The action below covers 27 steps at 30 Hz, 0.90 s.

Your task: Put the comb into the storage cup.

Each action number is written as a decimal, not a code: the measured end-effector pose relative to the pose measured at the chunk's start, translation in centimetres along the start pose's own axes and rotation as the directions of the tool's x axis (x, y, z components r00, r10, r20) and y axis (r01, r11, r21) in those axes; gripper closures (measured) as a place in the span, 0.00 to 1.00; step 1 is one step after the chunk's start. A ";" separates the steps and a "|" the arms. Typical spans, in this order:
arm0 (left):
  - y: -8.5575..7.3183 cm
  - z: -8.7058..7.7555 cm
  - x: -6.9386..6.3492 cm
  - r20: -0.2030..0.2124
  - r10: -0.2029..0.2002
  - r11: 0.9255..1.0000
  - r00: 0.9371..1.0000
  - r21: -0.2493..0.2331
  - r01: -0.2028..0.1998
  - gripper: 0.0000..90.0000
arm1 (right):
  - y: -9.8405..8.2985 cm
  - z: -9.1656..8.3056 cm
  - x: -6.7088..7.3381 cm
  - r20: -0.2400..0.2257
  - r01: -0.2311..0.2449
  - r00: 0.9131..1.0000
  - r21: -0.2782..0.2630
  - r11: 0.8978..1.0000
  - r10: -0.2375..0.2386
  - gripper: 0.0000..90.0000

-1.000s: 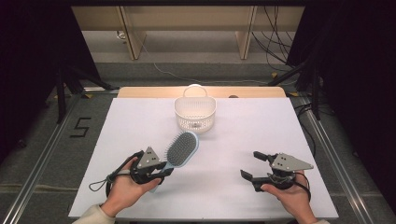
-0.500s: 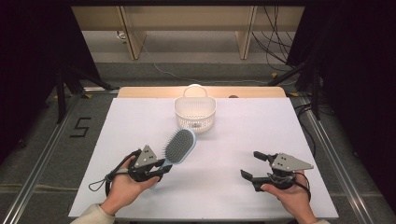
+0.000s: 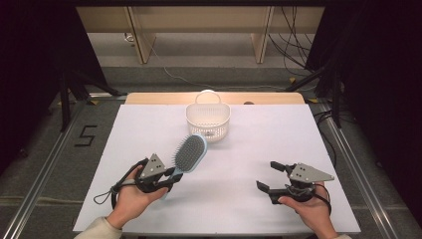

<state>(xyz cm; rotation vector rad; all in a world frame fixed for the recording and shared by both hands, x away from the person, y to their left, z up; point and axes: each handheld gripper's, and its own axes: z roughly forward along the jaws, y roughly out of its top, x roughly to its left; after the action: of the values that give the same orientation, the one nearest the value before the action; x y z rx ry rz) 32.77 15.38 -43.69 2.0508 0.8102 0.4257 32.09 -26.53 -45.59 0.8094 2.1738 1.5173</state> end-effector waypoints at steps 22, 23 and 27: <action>0.1 -0.2 0.2 0.002 0.001 1.000 1.000 -0.014 -0.001 0.78 | 0.0 0.0 0.0 -0.003 -0.006 1.000 -0.007 1.000 0.006 0.19; 0.1 -0.2 0.3 0.007 -0.002 1.000 1.000 -0.018 0.002 0.78 | 0.0 0.0 0.0 -0.004 -0.006 1.000 -0.005 1.000 0.006 0.19; 0.1 -0.2 0.3 0.005 0.001 1.000 1.000 -0.026 -0.001 0.78 | 0.0 0.0 0.0 -0.003 -0.007 1.000 -0.007 1.000 0.007 0.19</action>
<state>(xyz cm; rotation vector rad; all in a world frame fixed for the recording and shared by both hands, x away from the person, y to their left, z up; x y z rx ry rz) 32.87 15.67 -43.51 2.0280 0.7964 0.4293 32.10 -26.54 -45.59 0.8133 2.1686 1.5295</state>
